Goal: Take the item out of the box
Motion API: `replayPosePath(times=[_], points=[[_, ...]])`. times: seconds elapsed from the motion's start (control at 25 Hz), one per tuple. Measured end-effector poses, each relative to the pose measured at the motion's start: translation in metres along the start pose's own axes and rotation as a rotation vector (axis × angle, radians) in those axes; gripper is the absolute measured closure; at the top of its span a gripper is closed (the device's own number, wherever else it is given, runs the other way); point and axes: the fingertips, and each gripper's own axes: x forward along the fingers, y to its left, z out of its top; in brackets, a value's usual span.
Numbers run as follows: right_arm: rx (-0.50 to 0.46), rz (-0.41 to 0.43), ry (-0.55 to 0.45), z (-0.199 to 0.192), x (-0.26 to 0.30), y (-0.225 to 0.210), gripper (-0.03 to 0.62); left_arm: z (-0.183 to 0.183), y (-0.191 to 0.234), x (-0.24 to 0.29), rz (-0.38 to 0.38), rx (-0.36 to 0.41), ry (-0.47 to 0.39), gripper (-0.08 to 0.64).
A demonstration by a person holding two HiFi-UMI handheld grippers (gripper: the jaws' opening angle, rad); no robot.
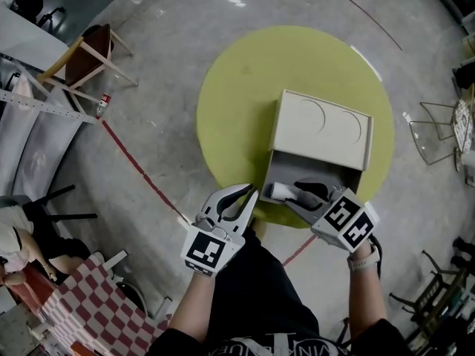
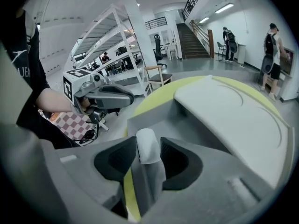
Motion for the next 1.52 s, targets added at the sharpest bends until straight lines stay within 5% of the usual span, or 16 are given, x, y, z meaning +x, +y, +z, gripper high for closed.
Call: replayPosePath(times=[0.68,1.52], points=[[-0.023,0.176,0.16,-0.001,0.023,-0.005,0.436,-0.007,0.007,0.01,0.008,-0.039,0.008,0.534],[-0.05,0.102,0.128,0.008,0.05,-0.008,0.436,-0.019,0.01,0.008,-0.024,-0.044,0.004,0.534]])
